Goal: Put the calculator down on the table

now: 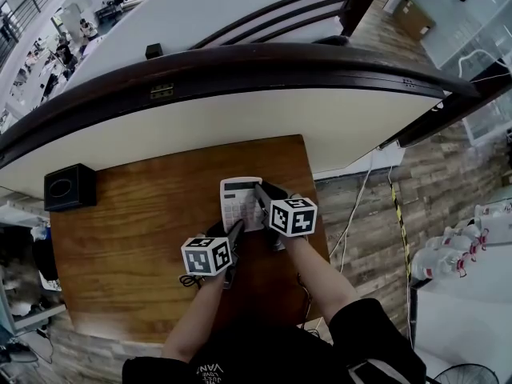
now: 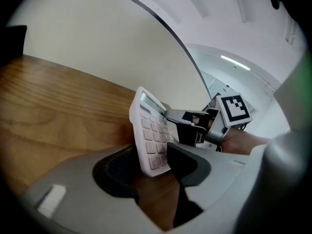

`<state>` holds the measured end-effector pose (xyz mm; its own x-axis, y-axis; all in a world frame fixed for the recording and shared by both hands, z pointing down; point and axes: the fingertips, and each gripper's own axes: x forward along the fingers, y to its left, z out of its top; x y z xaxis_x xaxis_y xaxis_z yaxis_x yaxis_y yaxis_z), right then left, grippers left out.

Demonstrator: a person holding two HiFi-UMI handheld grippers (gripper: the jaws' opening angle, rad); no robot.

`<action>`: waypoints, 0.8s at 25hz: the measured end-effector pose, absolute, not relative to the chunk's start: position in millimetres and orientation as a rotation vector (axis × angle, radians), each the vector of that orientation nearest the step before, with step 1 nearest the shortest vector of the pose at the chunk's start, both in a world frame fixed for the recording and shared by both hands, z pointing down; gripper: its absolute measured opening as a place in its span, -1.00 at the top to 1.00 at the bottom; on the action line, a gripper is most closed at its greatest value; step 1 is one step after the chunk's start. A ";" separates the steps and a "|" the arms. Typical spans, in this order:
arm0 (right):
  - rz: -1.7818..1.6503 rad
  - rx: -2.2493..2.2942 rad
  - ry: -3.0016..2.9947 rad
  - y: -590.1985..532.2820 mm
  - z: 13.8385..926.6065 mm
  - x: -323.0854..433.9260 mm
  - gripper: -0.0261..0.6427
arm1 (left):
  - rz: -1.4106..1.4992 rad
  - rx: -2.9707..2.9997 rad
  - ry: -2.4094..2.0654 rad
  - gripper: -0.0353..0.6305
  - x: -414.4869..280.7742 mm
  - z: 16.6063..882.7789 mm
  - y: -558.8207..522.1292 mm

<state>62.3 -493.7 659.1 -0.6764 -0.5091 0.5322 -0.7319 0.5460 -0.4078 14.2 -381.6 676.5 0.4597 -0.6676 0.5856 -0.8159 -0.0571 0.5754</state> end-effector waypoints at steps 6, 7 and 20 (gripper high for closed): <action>0.847 1.015 -2.416 -489.7 662.0 58.0 0.73 | 0.262 1.783 -1.287 0.11 14.6 681.3 -381.3; 0.848 1.015 -2.417 -489.4 662.0 57.8 0.73 | 0.256 1.783 -1.287 0.11 14.3 680.9 -381.2; 0.899 1.024 -2.425 -475.7 656.7 65.4 0.73 | 0.229 1.799 -1.342 0.09 0.6 678.0 -384.4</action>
